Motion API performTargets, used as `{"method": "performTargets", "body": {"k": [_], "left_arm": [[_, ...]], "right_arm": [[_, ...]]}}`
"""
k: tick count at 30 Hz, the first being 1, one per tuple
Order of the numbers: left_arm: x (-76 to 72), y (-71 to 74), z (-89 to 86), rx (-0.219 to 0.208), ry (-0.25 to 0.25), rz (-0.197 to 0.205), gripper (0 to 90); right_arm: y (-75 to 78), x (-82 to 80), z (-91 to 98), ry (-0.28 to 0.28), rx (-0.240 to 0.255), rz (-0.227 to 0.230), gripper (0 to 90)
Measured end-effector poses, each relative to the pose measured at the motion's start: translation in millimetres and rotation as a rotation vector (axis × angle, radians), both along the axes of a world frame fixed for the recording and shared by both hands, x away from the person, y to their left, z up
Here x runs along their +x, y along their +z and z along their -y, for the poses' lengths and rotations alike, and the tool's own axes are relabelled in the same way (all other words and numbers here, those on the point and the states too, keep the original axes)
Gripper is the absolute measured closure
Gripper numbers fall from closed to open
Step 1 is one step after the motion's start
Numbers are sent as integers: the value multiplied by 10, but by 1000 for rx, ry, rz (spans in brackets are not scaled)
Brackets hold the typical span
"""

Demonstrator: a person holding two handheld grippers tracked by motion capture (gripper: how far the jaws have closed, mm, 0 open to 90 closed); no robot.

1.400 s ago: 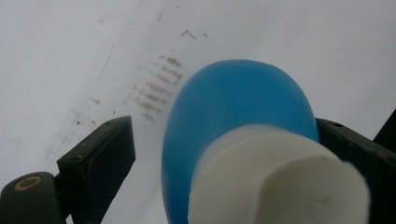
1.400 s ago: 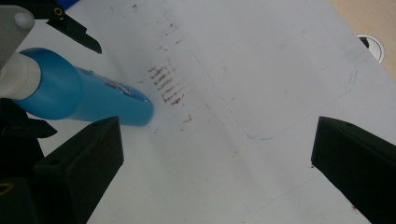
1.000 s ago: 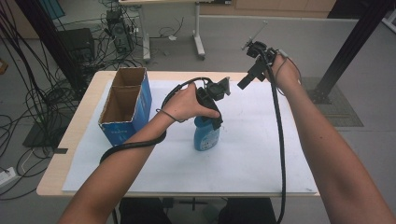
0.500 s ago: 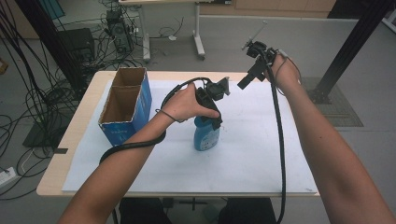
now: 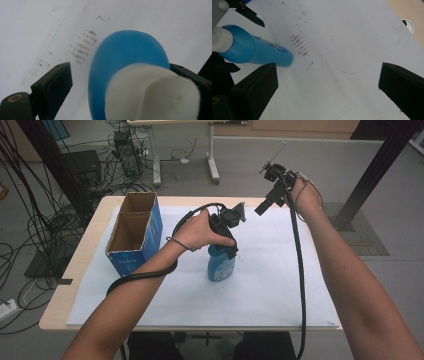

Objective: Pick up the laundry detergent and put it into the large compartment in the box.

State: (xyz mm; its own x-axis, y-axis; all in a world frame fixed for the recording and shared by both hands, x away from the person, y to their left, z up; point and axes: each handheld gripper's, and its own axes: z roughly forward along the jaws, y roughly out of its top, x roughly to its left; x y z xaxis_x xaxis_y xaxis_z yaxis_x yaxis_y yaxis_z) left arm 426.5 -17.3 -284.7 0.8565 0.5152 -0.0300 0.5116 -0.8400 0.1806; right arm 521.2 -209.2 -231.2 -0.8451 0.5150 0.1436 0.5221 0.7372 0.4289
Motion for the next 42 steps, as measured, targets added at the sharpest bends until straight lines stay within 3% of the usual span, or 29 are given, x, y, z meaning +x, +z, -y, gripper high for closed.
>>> {"method": "performTargets", "body": {"k": [42], "left_arm": [[-2,4,-30,-5,9,6,96]], "right_arm": [[-2,-3,2,-1,4,-6,23]]}}
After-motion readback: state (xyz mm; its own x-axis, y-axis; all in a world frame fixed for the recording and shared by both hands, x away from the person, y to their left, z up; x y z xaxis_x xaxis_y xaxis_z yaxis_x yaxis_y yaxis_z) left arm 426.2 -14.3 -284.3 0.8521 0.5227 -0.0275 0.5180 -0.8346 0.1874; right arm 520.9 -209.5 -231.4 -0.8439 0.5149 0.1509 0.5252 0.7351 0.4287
